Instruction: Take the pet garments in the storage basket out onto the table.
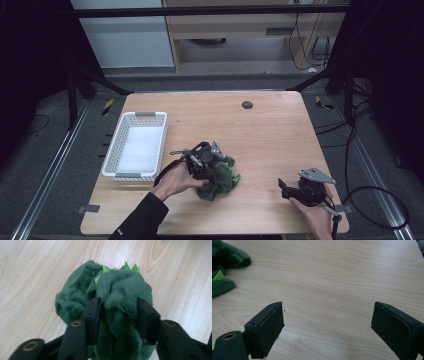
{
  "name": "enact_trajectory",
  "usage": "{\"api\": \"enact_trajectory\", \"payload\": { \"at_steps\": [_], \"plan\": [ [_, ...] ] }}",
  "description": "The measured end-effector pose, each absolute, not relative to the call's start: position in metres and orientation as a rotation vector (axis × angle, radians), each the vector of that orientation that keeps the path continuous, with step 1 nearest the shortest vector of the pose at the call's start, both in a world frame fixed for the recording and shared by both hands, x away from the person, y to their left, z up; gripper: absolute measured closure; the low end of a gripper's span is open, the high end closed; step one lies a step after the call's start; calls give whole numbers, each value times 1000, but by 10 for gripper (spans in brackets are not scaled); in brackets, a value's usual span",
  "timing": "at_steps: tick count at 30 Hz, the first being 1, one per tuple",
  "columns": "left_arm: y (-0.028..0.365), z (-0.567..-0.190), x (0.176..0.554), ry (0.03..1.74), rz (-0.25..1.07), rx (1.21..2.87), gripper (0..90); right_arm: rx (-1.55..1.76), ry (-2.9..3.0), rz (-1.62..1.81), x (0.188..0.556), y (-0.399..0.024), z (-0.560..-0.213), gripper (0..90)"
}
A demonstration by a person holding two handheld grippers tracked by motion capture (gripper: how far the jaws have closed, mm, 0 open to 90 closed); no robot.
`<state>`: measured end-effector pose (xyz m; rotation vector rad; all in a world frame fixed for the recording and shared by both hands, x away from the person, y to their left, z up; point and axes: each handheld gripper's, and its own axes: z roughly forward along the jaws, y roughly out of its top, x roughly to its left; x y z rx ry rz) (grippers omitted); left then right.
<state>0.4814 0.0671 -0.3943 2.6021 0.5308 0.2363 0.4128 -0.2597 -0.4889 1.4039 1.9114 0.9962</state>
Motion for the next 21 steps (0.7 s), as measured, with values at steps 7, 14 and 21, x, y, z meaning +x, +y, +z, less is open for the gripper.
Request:
{"api": "enact_trajectory", "payload": {
  "at_steps": [7, 14, 21],
  "plan": [
    [69, -394, 479, 514, 241, 2586, 412, 1405, 1913, 994, 413, -260, -489, 108],
    [72, -394, 477, 497, 267, 2561, 300, 1405, 1915, 993, 413, -260, -489, 108],
    [78, -392, 472, 511, 282, 2512, 246, 1405, 1915, 993, 413, -260, -489, 107]
  ]
}}
